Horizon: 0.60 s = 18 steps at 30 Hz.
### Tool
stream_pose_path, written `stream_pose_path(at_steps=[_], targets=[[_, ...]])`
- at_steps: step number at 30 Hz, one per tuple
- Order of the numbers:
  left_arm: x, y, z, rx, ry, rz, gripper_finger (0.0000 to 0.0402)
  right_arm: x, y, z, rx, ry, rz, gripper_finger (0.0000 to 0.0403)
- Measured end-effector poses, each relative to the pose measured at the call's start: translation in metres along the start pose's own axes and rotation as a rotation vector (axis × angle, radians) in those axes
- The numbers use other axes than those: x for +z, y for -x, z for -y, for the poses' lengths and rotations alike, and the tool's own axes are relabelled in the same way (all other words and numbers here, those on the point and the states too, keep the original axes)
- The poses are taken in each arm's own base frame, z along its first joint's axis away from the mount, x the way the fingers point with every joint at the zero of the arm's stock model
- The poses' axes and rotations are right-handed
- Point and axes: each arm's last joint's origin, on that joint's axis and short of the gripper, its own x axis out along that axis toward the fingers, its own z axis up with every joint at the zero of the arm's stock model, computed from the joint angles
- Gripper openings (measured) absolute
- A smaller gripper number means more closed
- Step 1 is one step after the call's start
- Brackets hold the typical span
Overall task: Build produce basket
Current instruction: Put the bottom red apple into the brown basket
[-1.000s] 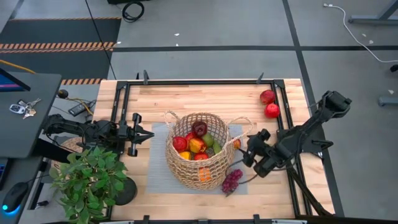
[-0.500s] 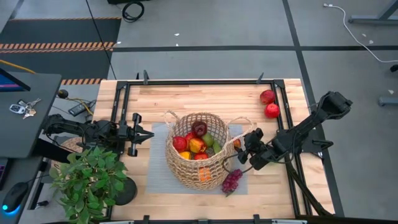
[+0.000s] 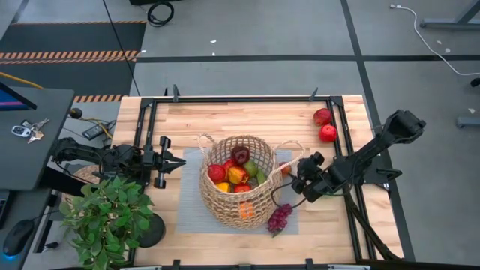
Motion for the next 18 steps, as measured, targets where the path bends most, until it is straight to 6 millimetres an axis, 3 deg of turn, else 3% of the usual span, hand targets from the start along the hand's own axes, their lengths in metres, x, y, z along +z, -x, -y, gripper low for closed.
stream_pose_path(at_steps=[11,18], targets=[[0.000,0.000,0.000,0.000,0.000,0.000,0.0033,0.022,0.011,-0.022,0.070,0.027,0.124,0.0368],[0.000,0.000,0.000,0.000,0.000,0.000,0.0032,0.007,-0.014,-0.022,0.012,0.044,0.172,0.0368]])
